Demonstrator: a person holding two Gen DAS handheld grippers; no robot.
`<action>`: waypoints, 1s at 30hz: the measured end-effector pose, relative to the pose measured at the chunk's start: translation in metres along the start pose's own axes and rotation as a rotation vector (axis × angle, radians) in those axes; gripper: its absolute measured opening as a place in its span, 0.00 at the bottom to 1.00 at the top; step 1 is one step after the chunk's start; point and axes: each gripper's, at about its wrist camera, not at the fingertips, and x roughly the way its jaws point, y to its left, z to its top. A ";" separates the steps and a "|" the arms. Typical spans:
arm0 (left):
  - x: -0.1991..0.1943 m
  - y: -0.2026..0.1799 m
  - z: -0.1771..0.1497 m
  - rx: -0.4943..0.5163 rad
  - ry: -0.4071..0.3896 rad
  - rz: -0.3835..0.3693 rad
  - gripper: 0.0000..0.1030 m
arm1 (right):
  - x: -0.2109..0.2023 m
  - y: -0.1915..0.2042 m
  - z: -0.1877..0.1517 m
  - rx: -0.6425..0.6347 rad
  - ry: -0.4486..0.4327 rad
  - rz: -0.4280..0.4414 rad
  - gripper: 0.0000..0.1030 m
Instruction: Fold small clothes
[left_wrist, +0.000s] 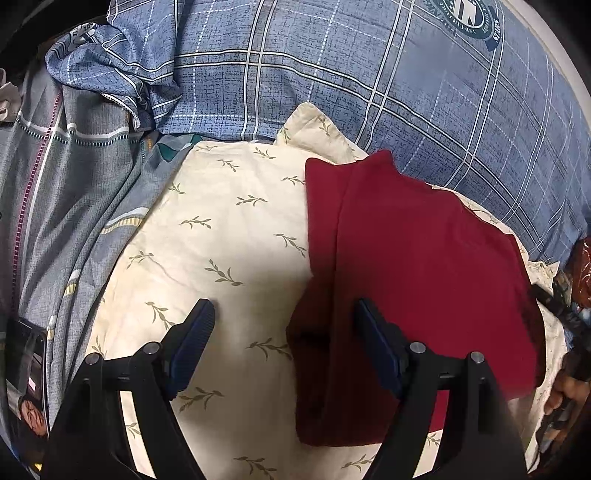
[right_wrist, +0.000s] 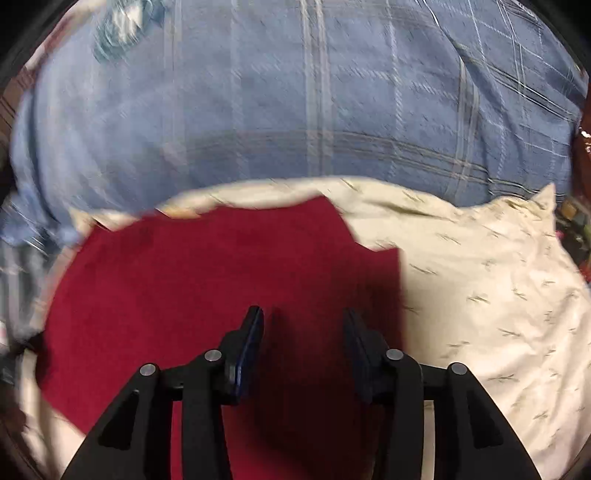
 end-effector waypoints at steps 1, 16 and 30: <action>-0.001 0.000 0.000 0.001 -0.002 0.000 0.76 | -0.007 0.012 0.004 -0.013 -0.011 0.028 0.47; 0.000 0.000 -0.001 -0.010 0.010 -0.009 0.76 | 0.043 0.175 0.015 -0.167 0.093 0.319 0.62; 0.005 0.007 0.002 -0.047 0.047 -0.045 0.78 | 0.119 0.277 0.035 -0.304 0.250 0.317 0.75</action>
